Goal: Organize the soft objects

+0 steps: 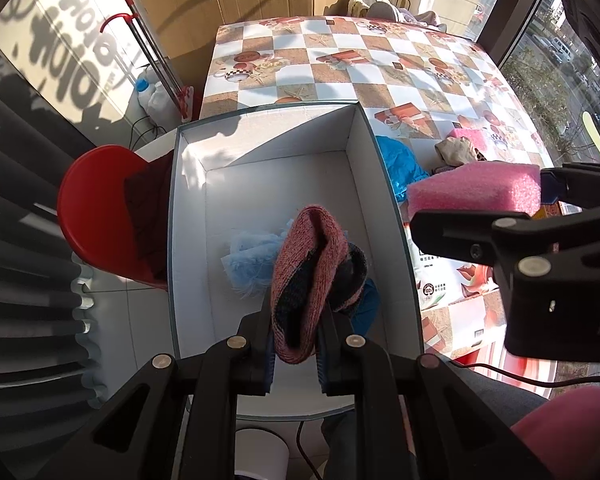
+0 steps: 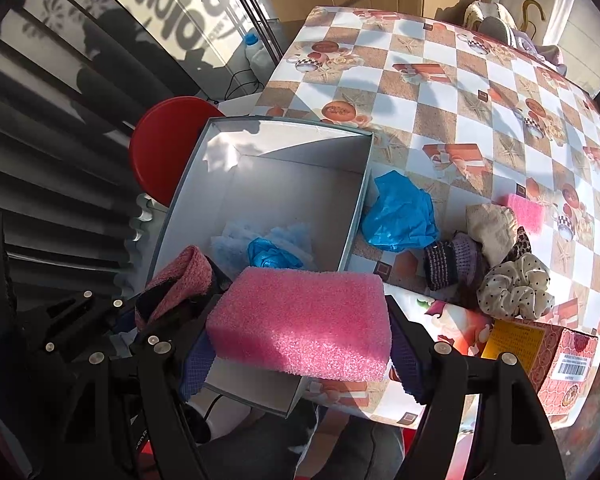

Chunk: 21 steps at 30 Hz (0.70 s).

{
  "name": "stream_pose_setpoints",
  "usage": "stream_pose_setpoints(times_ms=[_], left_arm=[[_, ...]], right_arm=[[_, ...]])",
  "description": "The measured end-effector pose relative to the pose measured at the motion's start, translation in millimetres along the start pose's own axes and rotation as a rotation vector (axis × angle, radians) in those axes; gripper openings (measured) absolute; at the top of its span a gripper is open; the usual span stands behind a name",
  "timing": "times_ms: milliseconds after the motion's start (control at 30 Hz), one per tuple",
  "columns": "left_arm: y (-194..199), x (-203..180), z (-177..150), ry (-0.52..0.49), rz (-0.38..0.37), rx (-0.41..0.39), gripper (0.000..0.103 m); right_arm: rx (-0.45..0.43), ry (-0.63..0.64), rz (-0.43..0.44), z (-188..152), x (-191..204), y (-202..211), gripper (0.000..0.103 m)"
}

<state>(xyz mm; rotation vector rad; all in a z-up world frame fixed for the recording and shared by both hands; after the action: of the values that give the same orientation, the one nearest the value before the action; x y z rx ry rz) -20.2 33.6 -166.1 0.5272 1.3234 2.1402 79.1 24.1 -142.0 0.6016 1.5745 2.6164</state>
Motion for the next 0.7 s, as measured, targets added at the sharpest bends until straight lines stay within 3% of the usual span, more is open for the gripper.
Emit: stream_pose_setpoints(times_ms=[700], left_arm=[[-1.2, 1.7, 0.3, -0.004, -0.001, 0.001, 0.018]], right_arm=[[0.011, 0.009, 0.006, -0.6, 1.7, -4.4, 0.076]])
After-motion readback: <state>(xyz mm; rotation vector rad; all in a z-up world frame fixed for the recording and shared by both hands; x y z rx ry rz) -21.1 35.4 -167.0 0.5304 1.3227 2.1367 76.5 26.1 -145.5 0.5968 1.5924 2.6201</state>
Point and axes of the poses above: each gripper's, at about its wrist camera, not at the fingertips, and y roughly against the way its jaws point, x to its left, z to its top, the point moved 8 cm from there along -y, roughly the way its jaws point, and after that the axes turned 11 degrees about -x, right-handed, at the moved point
